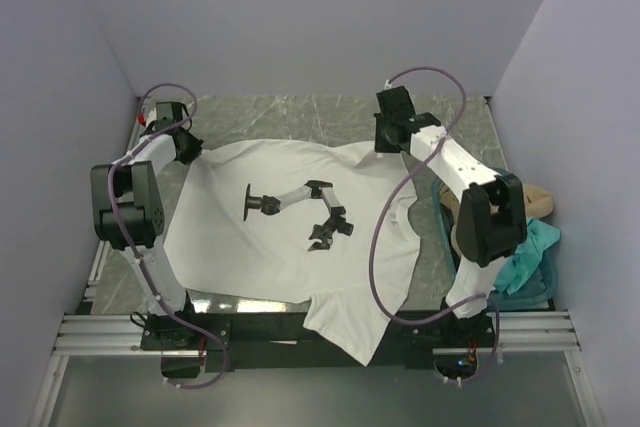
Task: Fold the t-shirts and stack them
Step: Fold the tshirt
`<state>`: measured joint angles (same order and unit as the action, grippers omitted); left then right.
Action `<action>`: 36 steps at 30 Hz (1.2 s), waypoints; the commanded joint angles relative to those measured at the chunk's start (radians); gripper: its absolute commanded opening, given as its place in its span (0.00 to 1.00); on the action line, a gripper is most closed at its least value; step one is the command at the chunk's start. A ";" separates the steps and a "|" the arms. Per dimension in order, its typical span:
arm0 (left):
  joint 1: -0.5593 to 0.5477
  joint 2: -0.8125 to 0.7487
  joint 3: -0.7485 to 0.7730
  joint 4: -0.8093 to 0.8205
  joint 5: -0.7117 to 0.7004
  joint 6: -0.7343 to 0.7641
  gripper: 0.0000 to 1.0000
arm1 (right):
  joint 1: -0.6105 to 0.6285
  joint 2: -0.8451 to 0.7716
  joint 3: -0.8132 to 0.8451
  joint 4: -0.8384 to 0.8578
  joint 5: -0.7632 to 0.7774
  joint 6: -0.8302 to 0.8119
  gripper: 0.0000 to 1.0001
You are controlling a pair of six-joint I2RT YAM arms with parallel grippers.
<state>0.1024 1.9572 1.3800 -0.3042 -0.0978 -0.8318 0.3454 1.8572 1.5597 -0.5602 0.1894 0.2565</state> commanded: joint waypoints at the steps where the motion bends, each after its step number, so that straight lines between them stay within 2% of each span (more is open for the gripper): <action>1: 0.002 -0.108 -0.076 0.040 0.000 0.022 0.01 | 0.013 -0.127 -0.107 0.036 -0.022 0.067 0.00; 11: 0.003 -0.204 -0.202 0.056 -0.029 0.017 0.01 | 0.064 -0.406 -0.355 0.026 -0.010 0.108 0.00; 23: 0.033 -0.297 -0.306 0.040 -0.068 0.014 0.01 | 0.098 -0.596 -0.569 -0.012 -0.001 0.124 0.01; 27: 0.037 -0.322 -0.346 0.053 -0.060 0.022 0.01 | 0.102 -0.656 -0.630 -0.014 -0.050 0.127 0.04; 33: 0.040 -0.333 -0.392 0.050 -0.066 0.030 0.09 | 0.121 -0.699 -0.742 0.026 -0.142 0.181 0.09; 36: 0.042 -0.345 -0.406 0.019 -0.091 0.028 0.19 | 0.165 -0.714 -0.786 0.011 -0.131 0.202 0.16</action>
<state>0.1398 1.6653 0.9859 -0.2733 -0.1539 -0.8223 0.4759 1.1748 0.8009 -0.5610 0.0765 0.4232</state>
